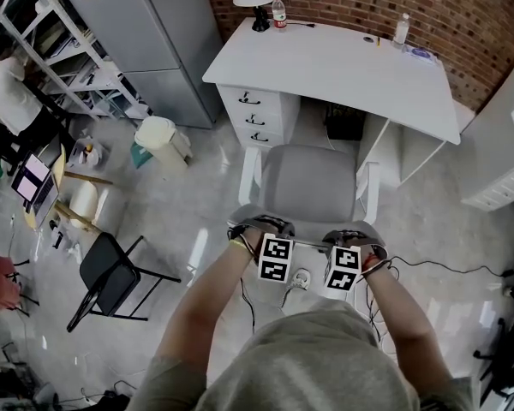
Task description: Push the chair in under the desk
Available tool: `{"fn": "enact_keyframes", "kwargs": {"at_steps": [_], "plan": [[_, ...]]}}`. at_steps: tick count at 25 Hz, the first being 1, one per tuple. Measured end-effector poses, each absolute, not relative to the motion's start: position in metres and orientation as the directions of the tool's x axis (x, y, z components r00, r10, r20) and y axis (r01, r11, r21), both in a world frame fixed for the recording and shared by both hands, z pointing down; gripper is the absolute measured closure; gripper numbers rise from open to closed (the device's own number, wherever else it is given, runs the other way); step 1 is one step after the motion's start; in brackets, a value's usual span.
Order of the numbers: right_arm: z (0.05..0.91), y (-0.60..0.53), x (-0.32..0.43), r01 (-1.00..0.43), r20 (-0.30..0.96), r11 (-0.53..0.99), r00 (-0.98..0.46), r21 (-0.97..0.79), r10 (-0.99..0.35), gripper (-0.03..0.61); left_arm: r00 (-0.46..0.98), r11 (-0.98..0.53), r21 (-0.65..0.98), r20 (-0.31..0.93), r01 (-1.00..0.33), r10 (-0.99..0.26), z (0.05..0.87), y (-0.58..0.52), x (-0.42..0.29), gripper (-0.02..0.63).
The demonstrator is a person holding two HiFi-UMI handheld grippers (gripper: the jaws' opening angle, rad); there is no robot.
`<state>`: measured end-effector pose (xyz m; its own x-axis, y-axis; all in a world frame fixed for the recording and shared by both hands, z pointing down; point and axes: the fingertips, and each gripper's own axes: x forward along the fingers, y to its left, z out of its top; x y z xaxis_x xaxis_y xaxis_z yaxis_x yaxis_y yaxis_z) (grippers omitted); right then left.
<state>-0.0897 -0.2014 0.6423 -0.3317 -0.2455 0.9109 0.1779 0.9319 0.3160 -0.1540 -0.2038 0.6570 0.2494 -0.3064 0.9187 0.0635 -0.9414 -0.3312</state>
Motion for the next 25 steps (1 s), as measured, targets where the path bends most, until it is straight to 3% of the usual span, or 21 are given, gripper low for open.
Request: {"fn": "enact_keyframes", "kwargs": {"at_steps": [25], "plan": [[0.643, -0.271, -0.097, 0.118, 0.907, 0.938, -0.322, 0.325, -0.273, 0.569, 0.266, -0.929, -0.348, 0.915, 0.13, -0.305, 0.657, -0.28, -0.161, 0.595]]}}
